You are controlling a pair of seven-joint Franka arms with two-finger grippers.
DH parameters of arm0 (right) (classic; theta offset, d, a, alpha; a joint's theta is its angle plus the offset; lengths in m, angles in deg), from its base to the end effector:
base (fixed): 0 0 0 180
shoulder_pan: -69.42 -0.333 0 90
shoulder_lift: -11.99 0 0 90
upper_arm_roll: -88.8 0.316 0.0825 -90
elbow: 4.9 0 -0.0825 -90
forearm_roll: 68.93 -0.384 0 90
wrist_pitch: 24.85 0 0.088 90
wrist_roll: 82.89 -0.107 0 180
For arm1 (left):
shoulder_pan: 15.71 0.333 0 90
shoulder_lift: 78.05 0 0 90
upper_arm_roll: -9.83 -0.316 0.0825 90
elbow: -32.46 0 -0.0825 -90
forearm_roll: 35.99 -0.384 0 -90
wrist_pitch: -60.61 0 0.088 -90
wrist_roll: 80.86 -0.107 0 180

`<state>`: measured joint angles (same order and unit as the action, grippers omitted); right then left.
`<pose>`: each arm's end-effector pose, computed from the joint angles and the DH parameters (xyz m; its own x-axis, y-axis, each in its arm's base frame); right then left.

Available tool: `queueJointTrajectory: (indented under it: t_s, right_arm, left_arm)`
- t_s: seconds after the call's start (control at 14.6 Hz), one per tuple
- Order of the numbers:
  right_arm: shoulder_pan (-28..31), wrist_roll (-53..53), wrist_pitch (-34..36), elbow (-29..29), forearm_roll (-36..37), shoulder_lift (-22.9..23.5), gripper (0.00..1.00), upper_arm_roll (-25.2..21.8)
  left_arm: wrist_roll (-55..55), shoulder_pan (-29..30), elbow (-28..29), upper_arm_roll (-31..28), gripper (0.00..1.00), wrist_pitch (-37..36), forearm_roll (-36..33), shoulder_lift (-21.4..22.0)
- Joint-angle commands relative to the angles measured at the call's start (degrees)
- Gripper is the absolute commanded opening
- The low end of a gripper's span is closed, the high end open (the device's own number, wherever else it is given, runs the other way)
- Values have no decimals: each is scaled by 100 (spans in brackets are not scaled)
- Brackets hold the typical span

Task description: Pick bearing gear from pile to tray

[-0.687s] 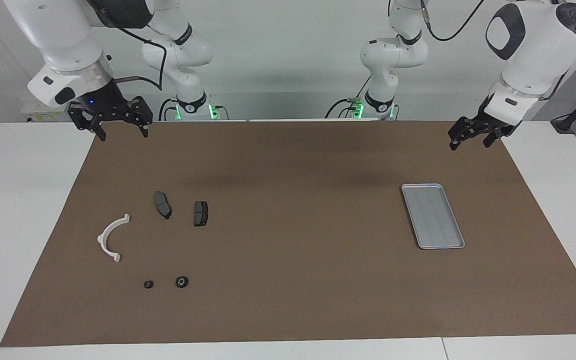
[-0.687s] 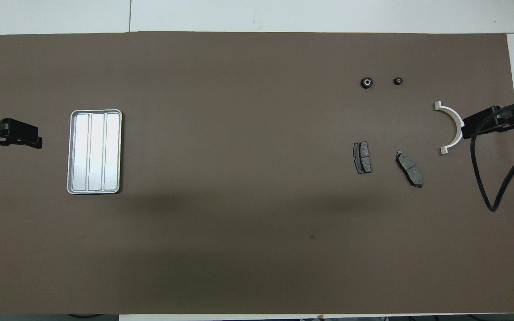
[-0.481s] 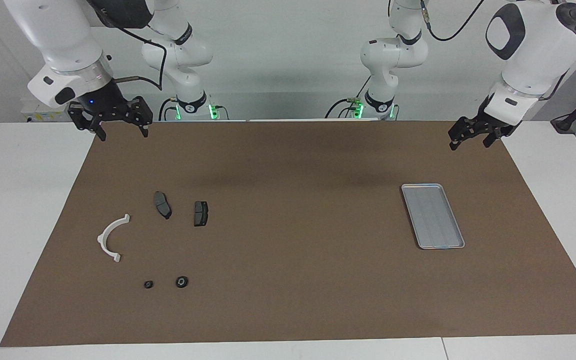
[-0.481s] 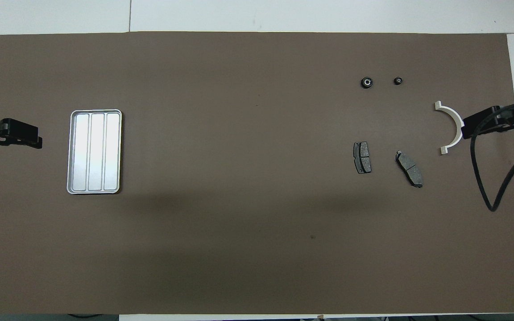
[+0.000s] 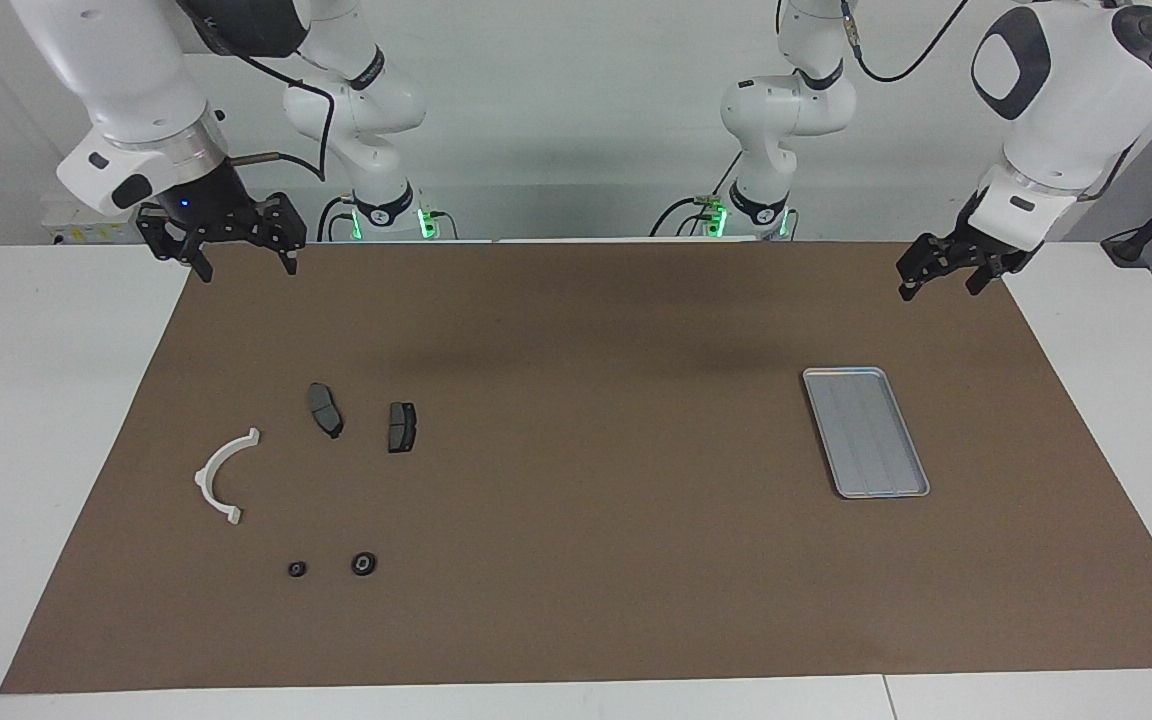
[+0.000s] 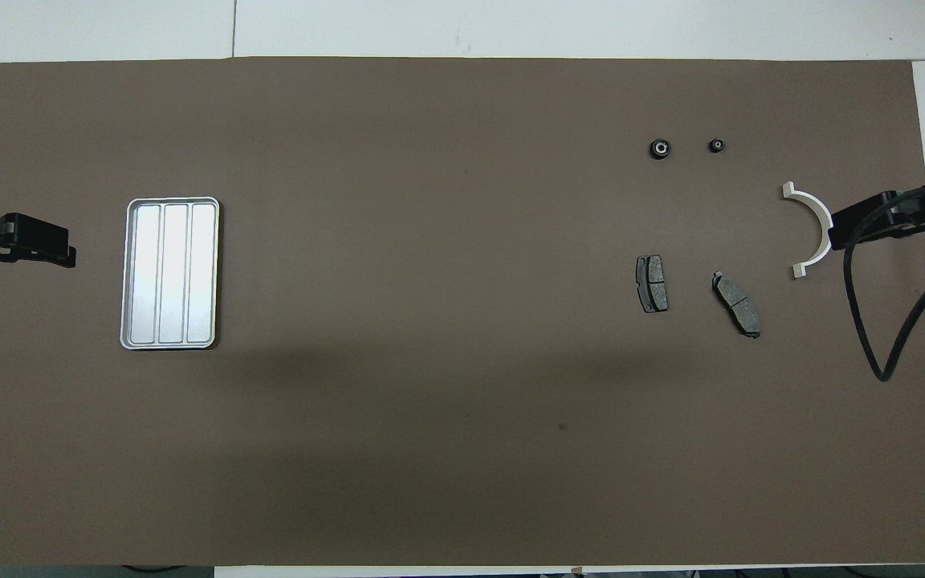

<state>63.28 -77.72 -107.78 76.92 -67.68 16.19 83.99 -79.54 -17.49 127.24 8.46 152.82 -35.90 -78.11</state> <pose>0.5647 0.0126 0.6397 0.9923 0.1104 -0.0559 0.1118 -0.9935 0.0230 0.5554 -0.0041 0.5878 0.9988 0.0160 -0.0459 0.0160 -0.9999 0.0005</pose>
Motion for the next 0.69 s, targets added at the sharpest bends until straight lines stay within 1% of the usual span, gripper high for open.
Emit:
queueJointTrajectory:
  t_s: [0.0, 0.41, 0.62]
  right_arm:
    - [-62, -7, -92, 115, 60, -103, 100, -55]
    - [-62, 28, -92, 115, 69, -94, 100, -55]
    - [-54, 54, -92, 98, 104, 11, 100, -55]
  left_arm:
    - [17, 10, 110, 23, 100, 26, -71, 129]
    - [17, 10, 110, 23, 100, 26, -71, 129]
    - [17, 10, 110, 23, 100, 26, -71, 137]
